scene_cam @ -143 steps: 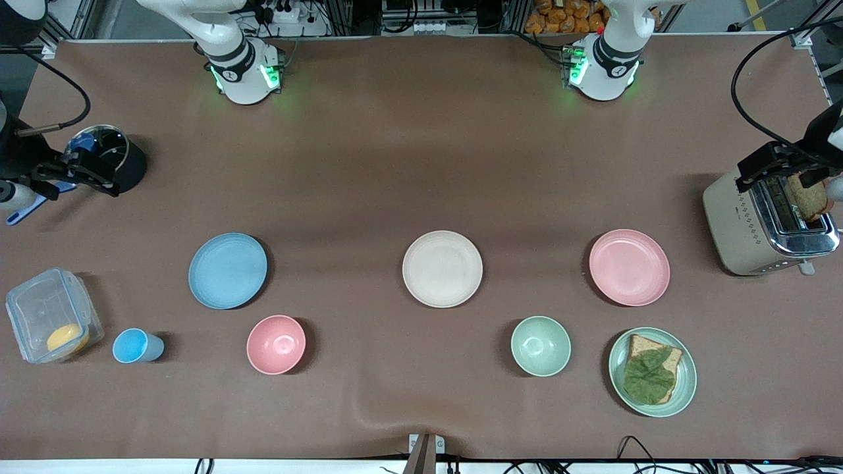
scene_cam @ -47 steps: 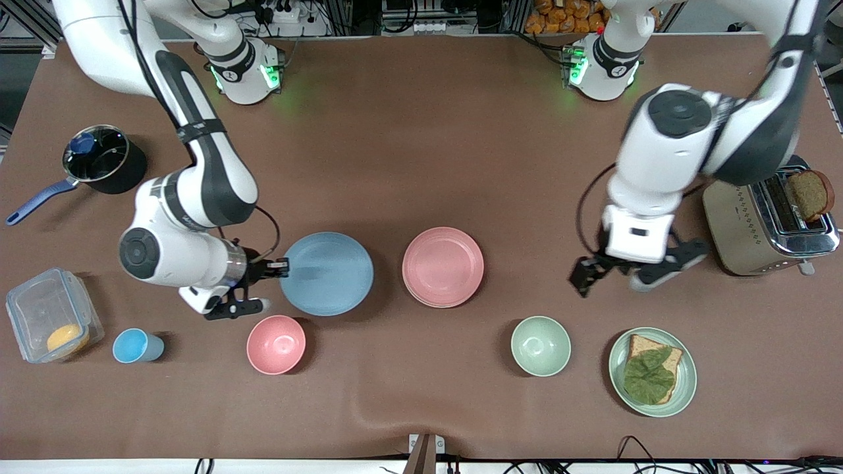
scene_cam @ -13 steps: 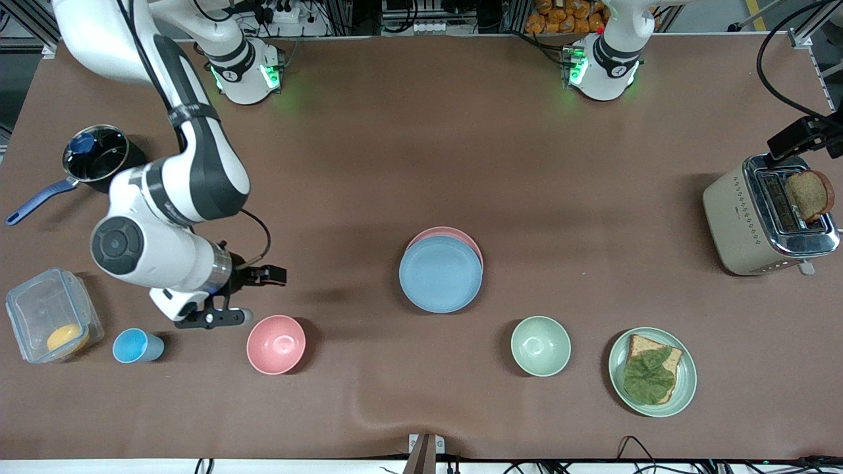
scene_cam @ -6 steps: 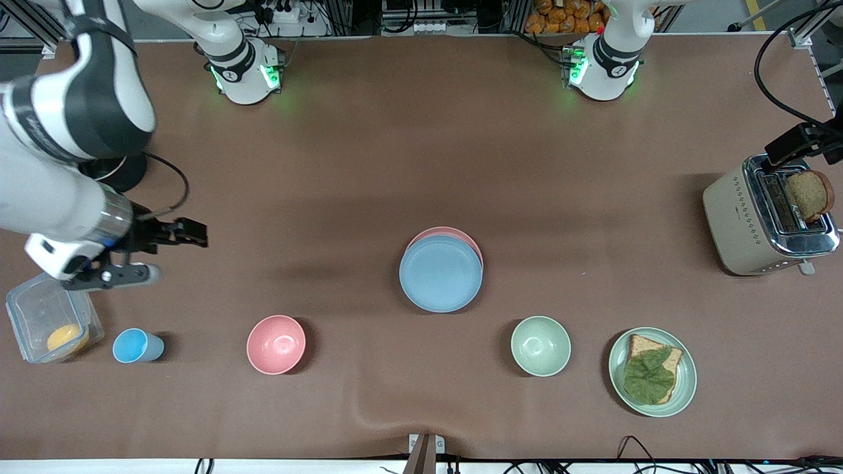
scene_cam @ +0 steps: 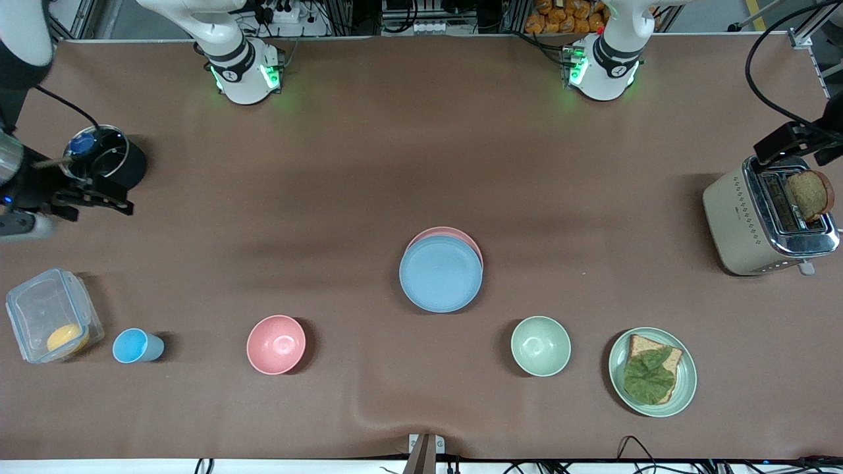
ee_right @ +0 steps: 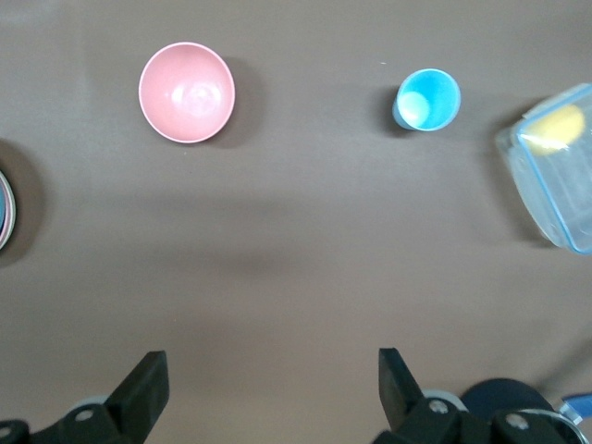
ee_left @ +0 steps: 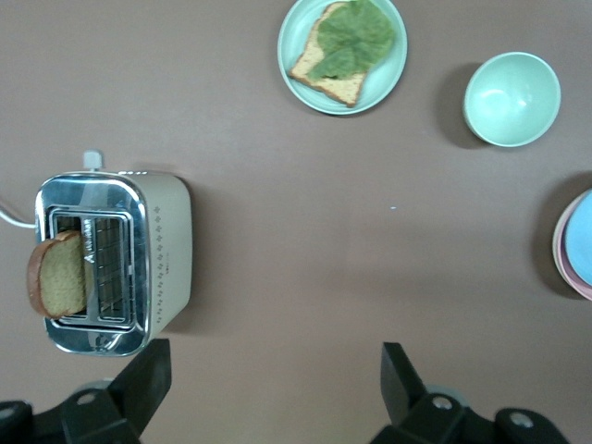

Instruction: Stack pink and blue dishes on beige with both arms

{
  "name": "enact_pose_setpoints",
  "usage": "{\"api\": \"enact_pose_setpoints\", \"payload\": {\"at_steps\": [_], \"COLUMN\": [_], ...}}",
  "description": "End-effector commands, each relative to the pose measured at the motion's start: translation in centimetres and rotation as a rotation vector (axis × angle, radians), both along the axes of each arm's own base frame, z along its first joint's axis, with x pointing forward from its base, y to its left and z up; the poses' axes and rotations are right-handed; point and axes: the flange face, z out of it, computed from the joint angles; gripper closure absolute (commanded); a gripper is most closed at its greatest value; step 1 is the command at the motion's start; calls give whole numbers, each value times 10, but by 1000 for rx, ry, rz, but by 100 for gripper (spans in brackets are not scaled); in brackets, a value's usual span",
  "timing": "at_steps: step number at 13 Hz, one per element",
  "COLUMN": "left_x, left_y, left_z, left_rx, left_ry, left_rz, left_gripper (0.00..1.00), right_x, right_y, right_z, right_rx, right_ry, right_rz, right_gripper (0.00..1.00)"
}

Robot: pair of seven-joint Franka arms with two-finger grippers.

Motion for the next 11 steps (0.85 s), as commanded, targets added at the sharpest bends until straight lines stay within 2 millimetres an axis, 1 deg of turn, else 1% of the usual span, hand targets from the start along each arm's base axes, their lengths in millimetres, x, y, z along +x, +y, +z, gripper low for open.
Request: {"api": "enact_pose_setpoints", "payload": {"at_steps": [1,3,4,6,10,11], "left_x": [2,3,4,4,4,4], "left_y": [-22,-28,-29,-24,-20,-25], "left_z": [-3,-6,-6,-4,-1,0], "left_rx": [-11,-13,-12,-13,-14,-3], "left_ry": [2,8,8,3,0,-4], "left_rz": [-31,-56,-57,-50,-36,-44], "left_gripper": [0,0,0,0,0,0], "right_x": [-15,-17,-18,-22,-22,-22], "right_y": [-5,-5,-2,5,0,0], "right_z": [9,13,15,17,18,18], "right_rx": [-41,-44,-45,-46,-46,-46], "right_ry": [-1,-6,-10,2,0,0], "right_rz": [-13,-27,-56,-102,-96,-88], "right_gripper": [0,0,0,0,0,0]}}
